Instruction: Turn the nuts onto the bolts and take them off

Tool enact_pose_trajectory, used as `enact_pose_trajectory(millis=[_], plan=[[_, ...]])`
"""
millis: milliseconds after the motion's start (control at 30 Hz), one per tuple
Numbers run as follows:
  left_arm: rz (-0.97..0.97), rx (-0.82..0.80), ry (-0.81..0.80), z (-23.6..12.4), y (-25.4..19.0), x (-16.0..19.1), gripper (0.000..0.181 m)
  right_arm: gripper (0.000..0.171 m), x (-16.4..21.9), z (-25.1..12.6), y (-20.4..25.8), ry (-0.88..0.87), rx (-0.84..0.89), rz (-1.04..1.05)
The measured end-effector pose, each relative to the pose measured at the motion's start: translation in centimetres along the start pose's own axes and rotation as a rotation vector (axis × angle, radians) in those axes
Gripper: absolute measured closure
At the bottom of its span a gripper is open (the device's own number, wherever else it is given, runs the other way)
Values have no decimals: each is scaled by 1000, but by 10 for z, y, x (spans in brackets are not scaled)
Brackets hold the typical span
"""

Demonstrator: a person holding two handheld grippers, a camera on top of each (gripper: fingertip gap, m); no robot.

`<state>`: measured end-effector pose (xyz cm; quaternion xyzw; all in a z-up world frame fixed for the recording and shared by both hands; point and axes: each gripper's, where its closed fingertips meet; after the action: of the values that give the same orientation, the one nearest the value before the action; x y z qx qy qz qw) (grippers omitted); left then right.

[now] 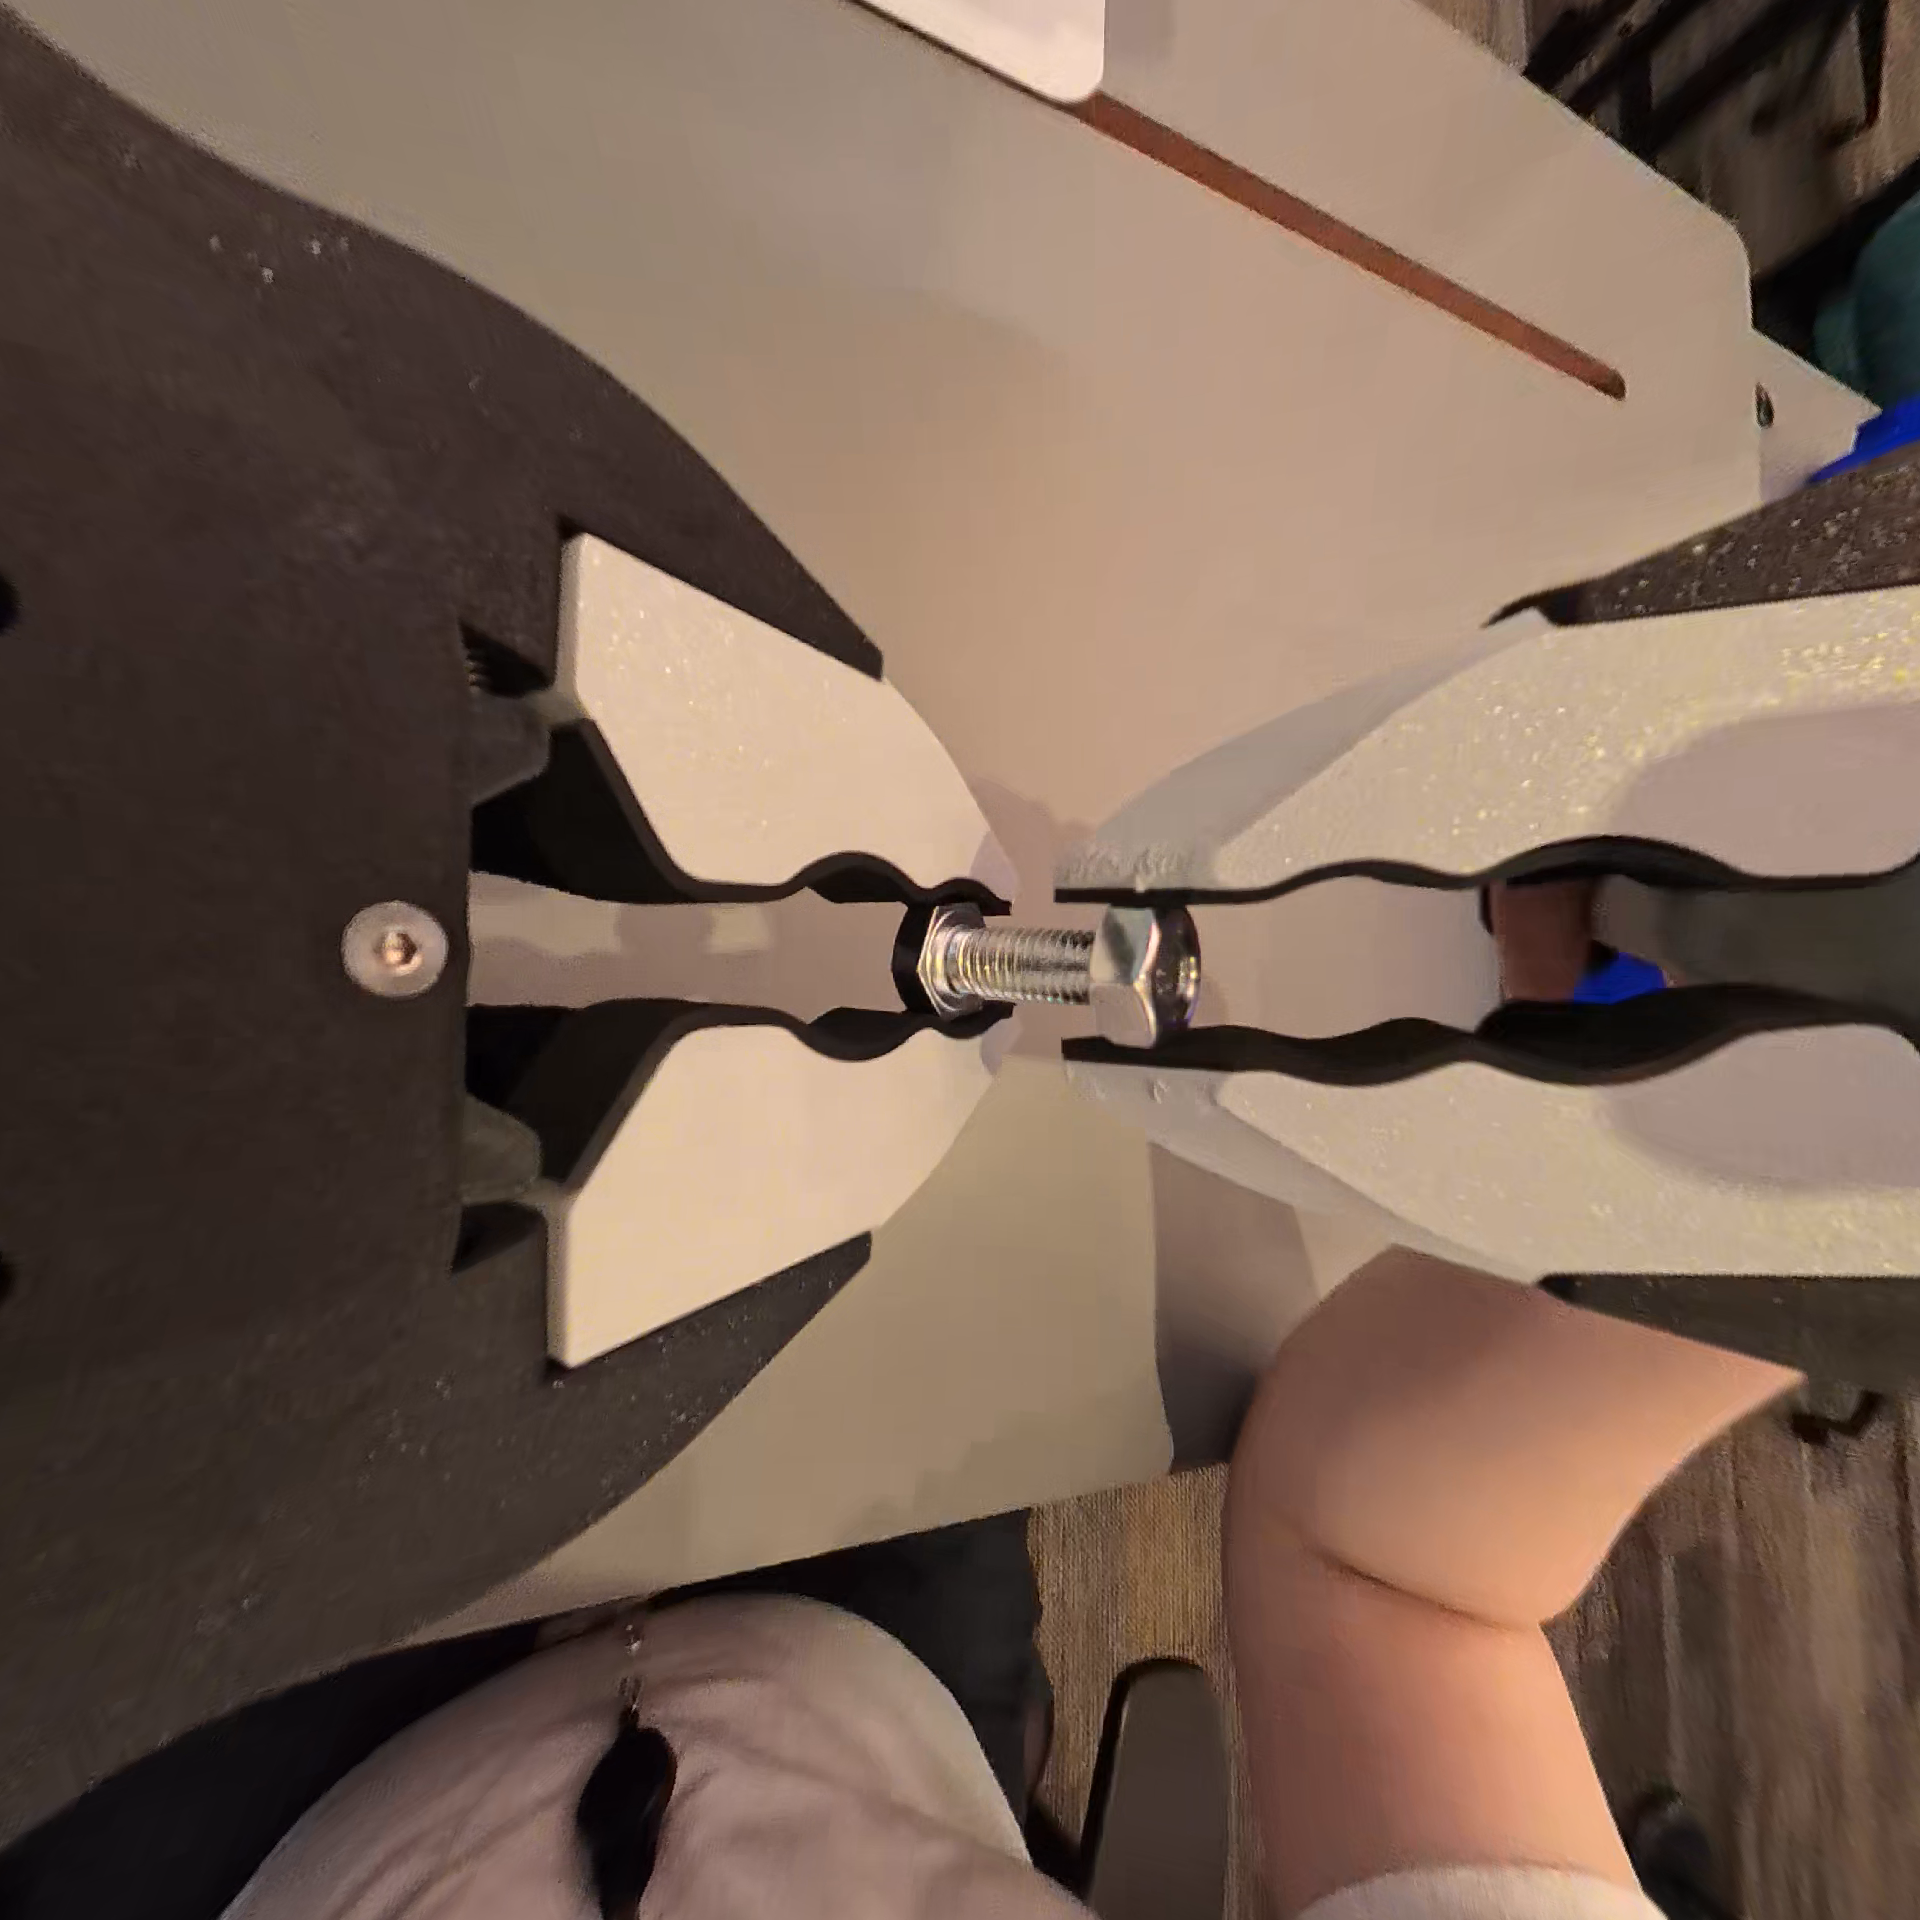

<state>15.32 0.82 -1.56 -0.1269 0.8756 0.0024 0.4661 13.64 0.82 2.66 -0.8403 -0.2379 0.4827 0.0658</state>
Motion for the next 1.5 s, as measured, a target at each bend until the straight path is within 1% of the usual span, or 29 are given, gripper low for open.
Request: enact_pose_trajectory(millis=[33,100,133,167,200,333,400,467,533,600,667,700,767,833,933,1000,1067,1133,1200,1267,1367,1400,1433,1500], plan=[[-2,-1,-2,1,0,-1,166,154,0,-1,0,-6,3,-12],[-5,-64,-7,1,10,-2,166,154,5,-2,-8,10,40,31],[-5,-110,-10,1,17,-2,166,150,8,-3,-16,23,75,88],[-2,-163,-10,0,25,-2,166,139,10,-5,-23,27,111,159],[3,-219,-12,-2,34,-2,166,134,10,-7,-30,16,139,237],[58,-483,-36,-12,67,-9,166,132,10,-21,-59,-113,275,653],[100,-600,-38,-17,79,-12,166,135,11,-22,-66,-164,319,757],[130,-660,-37,-19,84,-13,166,134,15,-18,-67,-136,345,783],[132,-674,-34,-18,85,-13,166,133,25,-11,-67,-45,378,777],[135,-683,-31,-17,86,-12,166,135,27,-1,-63,-3,353,771],[142,-685,-21,-17,86,-11,166,152,26,5,-59,42,324,724],[141,-664,-17,-16,84,-10,166,152,27,5,-58,71,320,686],[113,-557,-24,-10,73,-9,166,152,26,3,-51,115,269,578],[80,-392,-6,-4,54,-4,166,152,23,2,-37,147,173,398],[51,-133,49,2,20,7,166,152,15,5,-11,106,38,79],[53,-51,60,3,8,10,166,152,10,7,-1,68,4,-26],[38,-46,45,2,8,8,166,152,8,6,-3,50,9,-10],[20,-105,25,0,18,4,166,149,9,2,-13,45,57,52],[8,-182,3,-3,31,0,166,127,13,-3,-30,50,149,169],[-4,-299,-19,-8,48,-3,166,120,16,-10,-47,46,249,318],[10,-474,-30,-17,72,-6,166,124,7,-16,-60,-62,310,563],[9,-487,-33,-17,73,-6,166,124,7,-14,-61,-77,309,613],[7,-489,-42,-17,73,-7,166,124,10,-11,-61,-55,321,635],[6,-496,-59,-18,73,-10,166,123,20,-4,-60,46,354,606]])
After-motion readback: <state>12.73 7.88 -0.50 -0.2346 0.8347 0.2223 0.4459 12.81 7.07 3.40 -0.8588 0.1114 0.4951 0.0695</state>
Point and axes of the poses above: each gripper's, where its closed fingertips meet, z out along the fingers, x out of its underside, y = z × x across the jaws, and after that the axes turned 13 degrees about -z, right-handed
